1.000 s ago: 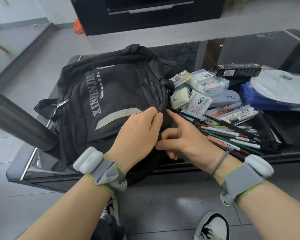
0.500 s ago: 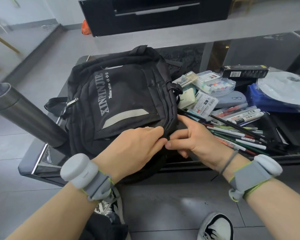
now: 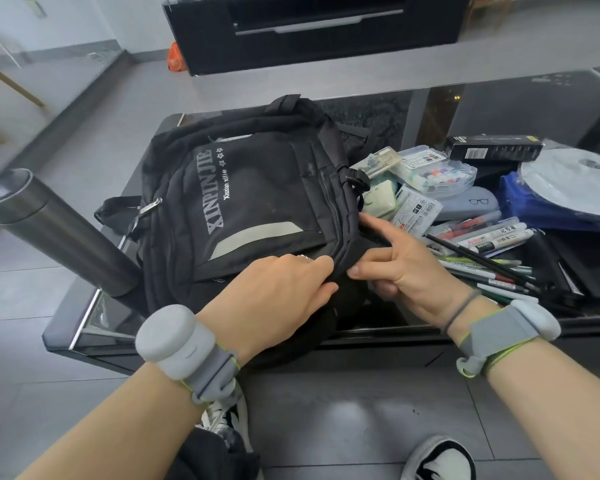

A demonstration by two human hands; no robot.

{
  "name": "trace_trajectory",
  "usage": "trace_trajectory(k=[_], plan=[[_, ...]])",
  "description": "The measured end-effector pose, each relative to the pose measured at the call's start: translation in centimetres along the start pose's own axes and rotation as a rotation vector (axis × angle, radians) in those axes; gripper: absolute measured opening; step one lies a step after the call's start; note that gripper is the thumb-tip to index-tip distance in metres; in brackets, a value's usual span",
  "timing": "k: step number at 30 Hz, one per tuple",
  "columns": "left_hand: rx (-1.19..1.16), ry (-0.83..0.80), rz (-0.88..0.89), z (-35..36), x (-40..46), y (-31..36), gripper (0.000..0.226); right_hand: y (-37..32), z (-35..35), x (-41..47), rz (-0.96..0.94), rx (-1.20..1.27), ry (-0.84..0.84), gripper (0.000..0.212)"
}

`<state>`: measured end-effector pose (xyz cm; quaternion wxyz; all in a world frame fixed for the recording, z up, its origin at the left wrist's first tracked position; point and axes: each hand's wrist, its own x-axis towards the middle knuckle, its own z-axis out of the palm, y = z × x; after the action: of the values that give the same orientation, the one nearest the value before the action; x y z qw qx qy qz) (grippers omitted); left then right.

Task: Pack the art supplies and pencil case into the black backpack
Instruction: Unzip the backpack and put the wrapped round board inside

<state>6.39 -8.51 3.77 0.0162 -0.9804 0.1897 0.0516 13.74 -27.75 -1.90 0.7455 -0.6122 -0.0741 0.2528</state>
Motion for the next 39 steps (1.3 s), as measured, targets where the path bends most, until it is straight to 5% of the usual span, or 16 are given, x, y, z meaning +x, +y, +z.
trace_trajectory(k=[9, 18, 26, 39], plan=[[0.058, -0.045, 0.004, -1.4, -0.7, -0.9, 0.029, -0.7, -1.8, 1.5, 0.023, 0.163, 0.068, 0.084], [-0.081, -0.003, -0.030, -0.5, -1.0, -1.8, 0.035, -0.5, -0.2, 0.9, 0.046, -0.094, -0.208, 0.078], [-0.263, 0.012, -0.004, -0.6, -1.7, -2.7, 0.040, -0.9, -0.7, 1.0, 0.030, -0.095, -0.169, 0.087], [-0.224, -0.029, 0.002, -1.6, -2.2, -3.1, 0.044, -1.1, -1.0, 3.4, 0.036, 0.032, -0.076, 0.068]])
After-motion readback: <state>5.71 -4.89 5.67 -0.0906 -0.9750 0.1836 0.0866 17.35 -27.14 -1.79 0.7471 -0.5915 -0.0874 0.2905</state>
